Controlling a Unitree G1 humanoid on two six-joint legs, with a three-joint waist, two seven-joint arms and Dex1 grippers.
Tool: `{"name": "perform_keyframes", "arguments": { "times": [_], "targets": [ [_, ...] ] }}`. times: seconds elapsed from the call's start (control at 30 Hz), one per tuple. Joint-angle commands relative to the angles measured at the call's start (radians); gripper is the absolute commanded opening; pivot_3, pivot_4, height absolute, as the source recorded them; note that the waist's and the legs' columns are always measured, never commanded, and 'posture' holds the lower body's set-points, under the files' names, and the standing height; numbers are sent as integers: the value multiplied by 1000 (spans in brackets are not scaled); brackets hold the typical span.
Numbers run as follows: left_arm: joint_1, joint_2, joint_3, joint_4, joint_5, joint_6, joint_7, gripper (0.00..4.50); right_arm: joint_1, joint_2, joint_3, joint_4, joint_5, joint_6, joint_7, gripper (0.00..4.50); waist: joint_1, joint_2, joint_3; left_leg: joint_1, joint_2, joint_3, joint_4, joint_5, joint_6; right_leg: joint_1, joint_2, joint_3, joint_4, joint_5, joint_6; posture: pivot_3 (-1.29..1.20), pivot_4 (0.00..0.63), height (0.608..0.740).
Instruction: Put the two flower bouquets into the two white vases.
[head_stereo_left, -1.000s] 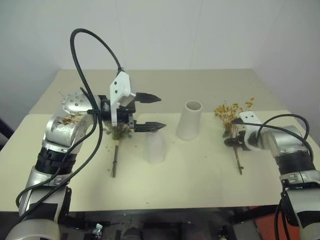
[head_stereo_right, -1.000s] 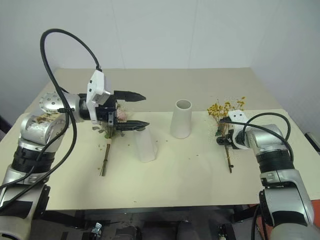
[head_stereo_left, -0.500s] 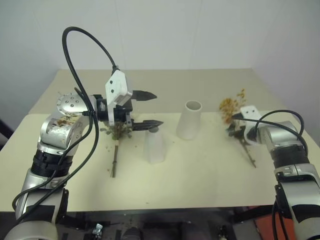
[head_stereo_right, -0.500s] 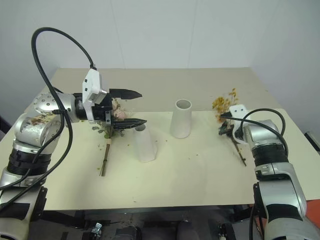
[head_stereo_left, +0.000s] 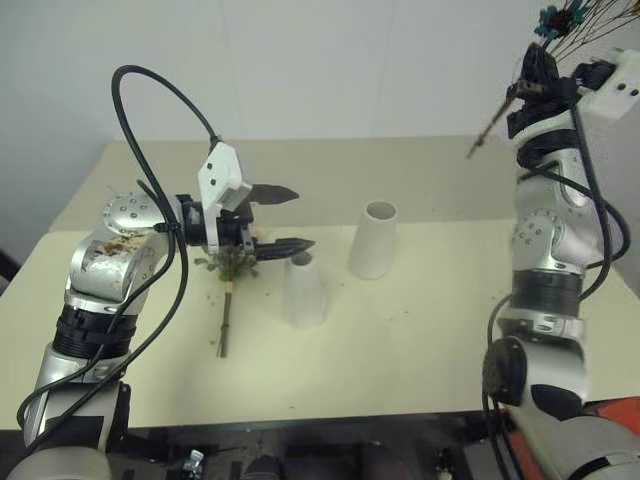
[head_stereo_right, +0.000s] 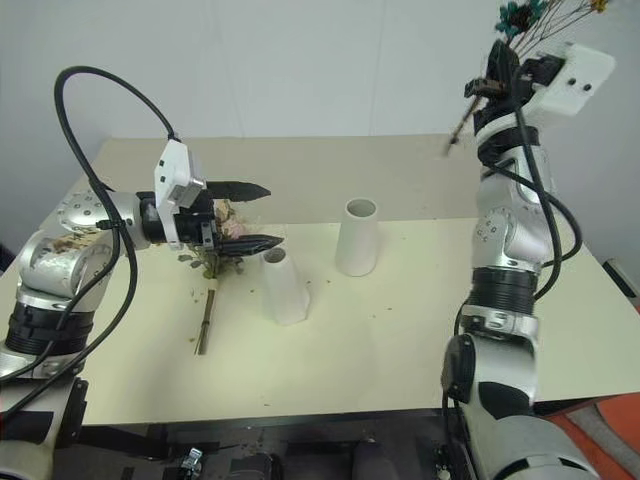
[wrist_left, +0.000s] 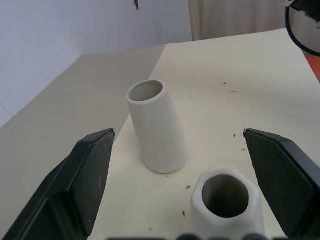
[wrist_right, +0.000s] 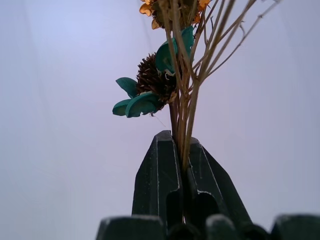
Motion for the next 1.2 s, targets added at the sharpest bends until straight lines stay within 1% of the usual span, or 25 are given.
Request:
{"name": "perform_keyframes", "arguments": {
  "times": [0.03,0.17,0.37,0.5,0.63,0.77,0.93,1.07,1.17,1.2],
  "targets": [
    [21,25,51,-40,-11,15,22,4500,-8,38,24,-54,56,-40,84,24,0,1,0,0,0,0,0,0,0,0,0,0,0,0,0,0,150,740],
    [50,36,77,-68,-24,40,47,4500,8,97,59,-37,43,-46,101,24,-2,1,0,1,0,0,0,0,0,0,1,0,1,0,0,0,150,740],
    [73,40,89,-102,-32,63,70,4500,69,141,116,-5,5,-60,148,24,1,1,0,1,0,0,0,0,0,0,1,0,1,0,0,0,150,740],
    [82,46,95,-116,-32,77,79,4500,100,149,147,-11,-33,-81,145,24,1,1,1,0,0,0,0,0,0,0,1,0,1,0,0,0,150,740],
    [90,54,95,-131,-31,84,81,4500,131,156,161,-30,-37,-74,145,24,1,1,1,1,0,0,0,0,0,-1,1,0,1,0,0,0,150,740],
    [93,45,108,-137,-45,90,87,4500,175,166,187,-43,-60,-80,151,24,0,1,1,1,0,0,0,0,0,-1,1,0,1,0,0,0,150,740],
    [98,57,95,-137,-34,84,92,4500,227,181,215,-60,-61,-85,189,24,0,1,1,1,0,0,0,0,0,-1,1,0,1,0,0,0,150,740],
    [103,56,100,-144,-40,85,96,4500,245,185,233,-43,-104,-126,186,24,0,1,1,1,0,0,0,0,0,-1,1,0,1,0,0,0,150,740],
    [107,57,102,-144,-40,83,97,4500,252,187,231,-47,-84,-124,210,24,0,1,1,1,0,0,0,0,0,-1,1,0,1,0,0,0,150,740],
    [109,57,103,-144,-40,81,97,4500,256,188,231,-55,-71,-119,225,552,0,1,1,1,0,0,0,0,0,-1,1,0,1,0,0,0,150,740]
  ]
}}
